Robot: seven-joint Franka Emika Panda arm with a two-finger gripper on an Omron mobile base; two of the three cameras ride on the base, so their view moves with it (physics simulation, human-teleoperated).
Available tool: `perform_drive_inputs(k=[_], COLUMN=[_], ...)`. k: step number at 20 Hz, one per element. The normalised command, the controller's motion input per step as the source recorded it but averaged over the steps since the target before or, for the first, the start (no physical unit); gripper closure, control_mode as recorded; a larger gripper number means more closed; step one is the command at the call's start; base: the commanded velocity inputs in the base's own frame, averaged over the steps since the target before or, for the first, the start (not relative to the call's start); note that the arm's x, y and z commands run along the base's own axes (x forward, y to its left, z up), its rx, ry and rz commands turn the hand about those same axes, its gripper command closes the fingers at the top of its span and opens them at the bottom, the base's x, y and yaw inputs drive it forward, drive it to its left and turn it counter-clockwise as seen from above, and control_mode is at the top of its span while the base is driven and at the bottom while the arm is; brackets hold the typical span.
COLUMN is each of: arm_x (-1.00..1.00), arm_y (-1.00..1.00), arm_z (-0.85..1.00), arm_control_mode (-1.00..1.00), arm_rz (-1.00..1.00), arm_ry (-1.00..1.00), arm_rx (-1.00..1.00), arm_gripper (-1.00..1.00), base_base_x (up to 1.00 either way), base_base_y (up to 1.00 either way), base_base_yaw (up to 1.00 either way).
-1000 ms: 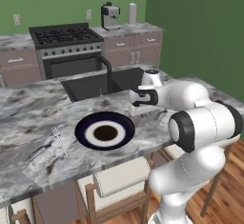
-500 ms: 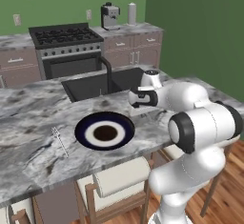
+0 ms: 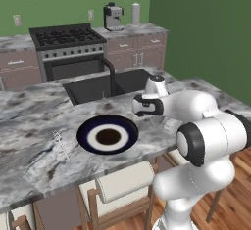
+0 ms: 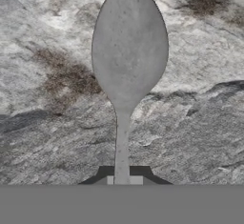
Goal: Take the fork and place it on the left side of the plate. Then take the spoon and place it on the right side of the plate. Make sure they're directly next to the plate.
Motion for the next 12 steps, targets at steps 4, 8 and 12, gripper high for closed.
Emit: perform_drive_inputs(k=[4,8,12], arm_x=[-0.47,-0.49,-0.14], arm_y=[0.0,0.02,0.1], arm_z=[-0.28,-0.14,-0.25], arm_control_mode=[-1.0,-1.0,-1.0], arm_rz=[0.0,0.0,0.0], arm_ry=[-0.06,-0.03,-0.01], arm_rx=[0.01,0.03,0.0], arm_gripper=[1.0,1.0,-1.0], base_base_x=[0.0,0.0,0.0], base_base_y=[0.0,0.0,0.0], base_base_yaw=[0.0,0.0,0.0])
